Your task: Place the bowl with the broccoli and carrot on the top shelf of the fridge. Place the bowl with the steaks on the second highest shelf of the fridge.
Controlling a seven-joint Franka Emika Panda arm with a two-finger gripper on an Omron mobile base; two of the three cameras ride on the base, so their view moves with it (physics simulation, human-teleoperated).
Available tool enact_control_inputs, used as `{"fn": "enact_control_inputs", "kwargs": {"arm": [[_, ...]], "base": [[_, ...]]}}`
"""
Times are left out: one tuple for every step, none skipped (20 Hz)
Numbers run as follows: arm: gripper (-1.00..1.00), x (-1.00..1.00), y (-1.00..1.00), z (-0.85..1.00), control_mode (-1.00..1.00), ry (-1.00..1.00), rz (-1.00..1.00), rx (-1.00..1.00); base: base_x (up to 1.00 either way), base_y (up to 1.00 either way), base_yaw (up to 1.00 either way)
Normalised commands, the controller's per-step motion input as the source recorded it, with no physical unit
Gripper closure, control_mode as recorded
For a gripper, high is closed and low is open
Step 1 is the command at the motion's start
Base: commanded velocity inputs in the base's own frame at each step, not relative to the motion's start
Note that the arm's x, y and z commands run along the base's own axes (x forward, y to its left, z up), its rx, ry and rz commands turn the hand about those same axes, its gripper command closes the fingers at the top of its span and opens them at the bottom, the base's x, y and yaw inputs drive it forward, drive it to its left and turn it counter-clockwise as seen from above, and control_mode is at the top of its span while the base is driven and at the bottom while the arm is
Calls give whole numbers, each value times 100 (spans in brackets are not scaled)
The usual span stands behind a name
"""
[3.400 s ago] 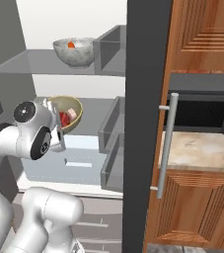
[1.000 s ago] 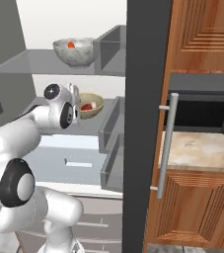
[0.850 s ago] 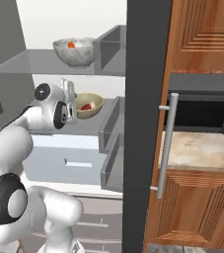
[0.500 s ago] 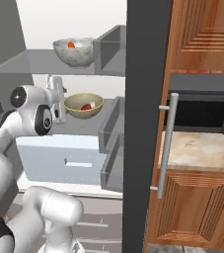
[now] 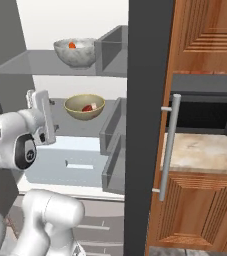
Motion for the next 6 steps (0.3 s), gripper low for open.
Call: {"fn": "enact_control_inputs", "kwargs": {"arm": [[-100,-100,0,-3,-100,-15,0,0],[-100,-100,0,0,-100,-18,0,0],[-100,-100,0,0,-100,-28,0,0],[-100,-100,0,5,-100,-33,0,0],[-100,-100,-1,0,-100,-33,0,1],[-100,-100,-19,0,-100,-39,0,8]], "base": [[0,0,0],[0,0,0],[0,0,0],[0,0,0],[0,0,0],[0,0,0]]}}
